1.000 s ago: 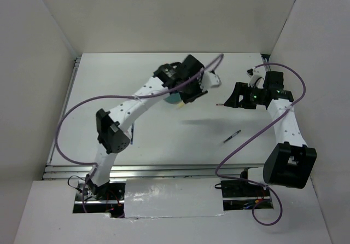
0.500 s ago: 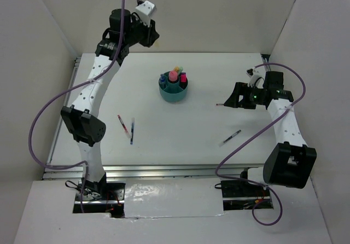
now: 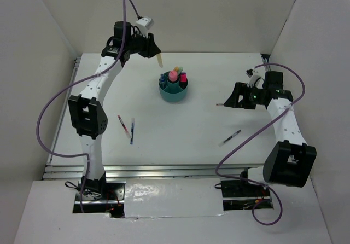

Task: Sort the stationery into containers
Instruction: Place the stationery into the container

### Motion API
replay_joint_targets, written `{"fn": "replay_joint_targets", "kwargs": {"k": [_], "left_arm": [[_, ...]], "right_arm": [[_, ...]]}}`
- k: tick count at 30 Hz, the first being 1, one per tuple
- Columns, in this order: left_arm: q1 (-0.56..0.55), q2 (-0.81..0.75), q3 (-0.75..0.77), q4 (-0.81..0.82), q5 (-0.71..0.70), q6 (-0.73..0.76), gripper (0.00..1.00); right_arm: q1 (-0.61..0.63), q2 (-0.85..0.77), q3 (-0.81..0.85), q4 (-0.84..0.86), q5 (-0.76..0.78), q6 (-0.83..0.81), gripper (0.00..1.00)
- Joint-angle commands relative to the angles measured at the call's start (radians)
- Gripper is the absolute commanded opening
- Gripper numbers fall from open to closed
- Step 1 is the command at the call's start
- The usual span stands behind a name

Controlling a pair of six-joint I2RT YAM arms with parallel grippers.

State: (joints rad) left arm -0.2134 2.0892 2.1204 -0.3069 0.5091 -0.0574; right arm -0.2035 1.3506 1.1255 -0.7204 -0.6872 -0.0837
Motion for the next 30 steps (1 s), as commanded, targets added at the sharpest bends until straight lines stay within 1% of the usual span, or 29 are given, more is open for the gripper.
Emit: {"fn": "replay_joint_targets", "kwargs": {"k": [1, 8, 11, 12, 13, 20, 21, 25, 30], "left_arm": [[-0.012, 0.017, -0.005, 0.077, 0.094, -0.006, 0.00], [-0.038, 0.054, -0.016, 0.068, 0.095, 0.024, 0.00], [-0.047, 0.068, -0.028, 0.061, 0.091, 0.036, 0.00], [-0.049, 0.078, -0.030, 0.058, 0.088, 0.042, 0.00], [-0.052, 0.081, -0.030, 0.054, 0.088, 0.045, 0.00], [-0.057, 0.115, -0.016, 0.049, 0.069, 0.045, 0.00], [-0.058, 0.121, -0.016, 0.046, 0.068, 0.082, 0.00], [-0.064, 0.137, -0.022, 0.038, 0.066, 0.096, 0.00], [-0.063, 0.134, -0.019, 0.067, 0.066, 0.080, 0.00]], "right_arm": [[-0.001, 0.004, 0.026, 0.001, 0.000, -0.011, 0.84], [0.000, 0.007, 0.026, 0.001, 0.006, -0.010, 0.85], [-0.001, 0.005, 0.026, 0.001, 0.014, -0.008, 0.88], [0.001, 0.002, 0.026, 0.001, 0.017, -0.008, 0.96], [0.000, 0.002, 0.025, 0.004, 0.018, -0.008, 1.00], [-0.001, -0.005, 0.020, 0.006, 0.028, -0.007, 1.00], [-0.001, -0.005, 0.020, 0.007, 0.031, -0.007, 1.00], [-0.001, -0.007, 0.022, 0.004, 0.029, -0.007, 1.00], [0.001, -0.010, 0.017, 0.009, 0.029, -0.008, 1.00]]}}
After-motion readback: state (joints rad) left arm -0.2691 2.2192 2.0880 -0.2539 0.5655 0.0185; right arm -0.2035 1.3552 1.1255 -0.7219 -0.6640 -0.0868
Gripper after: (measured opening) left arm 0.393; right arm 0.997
